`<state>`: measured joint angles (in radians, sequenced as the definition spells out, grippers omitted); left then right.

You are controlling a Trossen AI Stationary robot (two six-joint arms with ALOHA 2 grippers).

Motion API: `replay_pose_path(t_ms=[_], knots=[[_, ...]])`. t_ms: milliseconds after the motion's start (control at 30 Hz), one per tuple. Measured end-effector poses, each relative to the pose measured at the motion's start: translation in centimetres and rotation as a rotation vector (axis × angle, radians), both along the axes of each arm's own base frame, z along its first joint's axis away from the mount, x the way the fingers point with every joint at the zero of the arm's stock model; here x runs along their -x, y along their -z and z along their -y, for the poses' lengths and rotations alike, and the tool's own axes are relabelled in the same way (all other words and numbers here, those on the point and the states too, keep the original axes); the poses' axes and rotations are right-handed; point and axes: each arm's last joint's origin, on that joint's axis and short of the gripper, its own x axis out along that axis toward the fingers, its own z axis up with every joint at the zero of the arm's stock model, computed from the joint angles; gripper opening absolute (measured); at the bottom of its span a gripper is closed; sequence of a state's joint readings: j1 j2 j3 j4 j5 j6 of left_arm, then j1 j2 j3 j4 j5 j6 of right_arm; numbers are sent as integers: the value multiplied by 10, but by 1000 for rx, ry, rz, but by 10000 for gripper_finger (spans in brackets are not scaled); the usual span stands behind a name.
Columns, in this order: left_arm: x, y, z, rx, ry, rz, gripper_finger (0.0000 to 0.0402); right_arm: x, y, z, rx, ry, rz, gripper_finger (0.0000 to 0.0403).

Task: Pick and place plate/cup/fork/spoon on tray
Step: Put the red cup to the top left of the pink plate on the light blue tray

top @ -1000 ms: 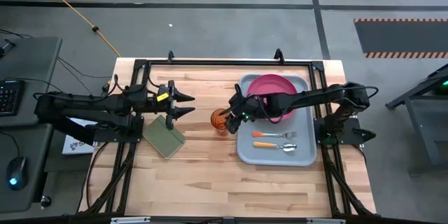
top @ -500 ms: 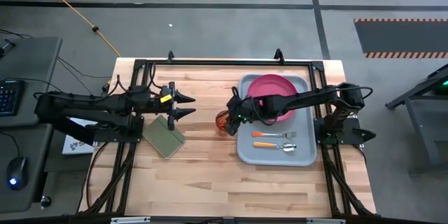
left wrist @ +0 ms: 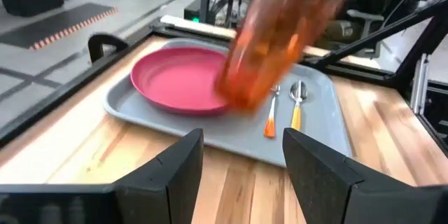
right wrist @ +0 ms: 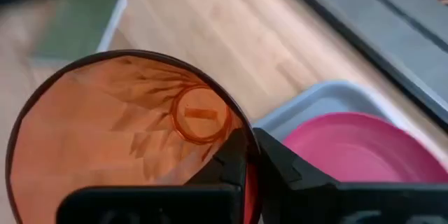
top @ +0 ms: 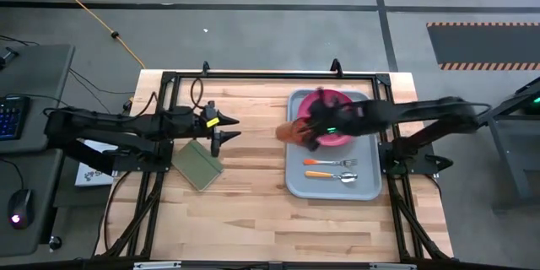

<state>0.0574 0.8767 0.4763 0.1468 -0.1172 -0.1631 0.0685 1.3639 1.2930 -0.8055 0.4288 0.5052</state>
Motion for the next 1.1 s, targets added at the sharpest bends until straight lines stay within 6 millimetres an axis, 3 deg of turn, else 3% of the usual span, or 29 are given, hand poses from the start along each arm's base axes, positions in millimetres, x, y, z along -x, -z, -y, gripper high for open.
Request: replay_pose_path(t_ms=[100, 167, 300, 400, 733, 967, 1100], knots=[[-7, 5, 0, 17, -4, -13, 188, 38, -27, 2, 25, 80, 72, 3], [-12, 9, -1, 18, -4, -19, 188, 64, -35, 10, 65, 195, 60, 3], [-22, 15, -1, 20, -1, -18, 188, 104, -31, 33, 123, 452, -102, 2], [-29, 17, -1, 21, 8, 6, 188, 121, -24, 50, 122, 600, -258, 1], [-37, 20, 1, 65, 78, 44, 188, 129, -9, 101, 126, 784, -526, 1], [-38, 19, 8, 66, 123, 51, 188, 126, 47, 131, 78, 750, -526, 0], [-38, 15, 9, 46, 132, 91, 188, 130, 67, 140, 73, 749, -543, 0]])
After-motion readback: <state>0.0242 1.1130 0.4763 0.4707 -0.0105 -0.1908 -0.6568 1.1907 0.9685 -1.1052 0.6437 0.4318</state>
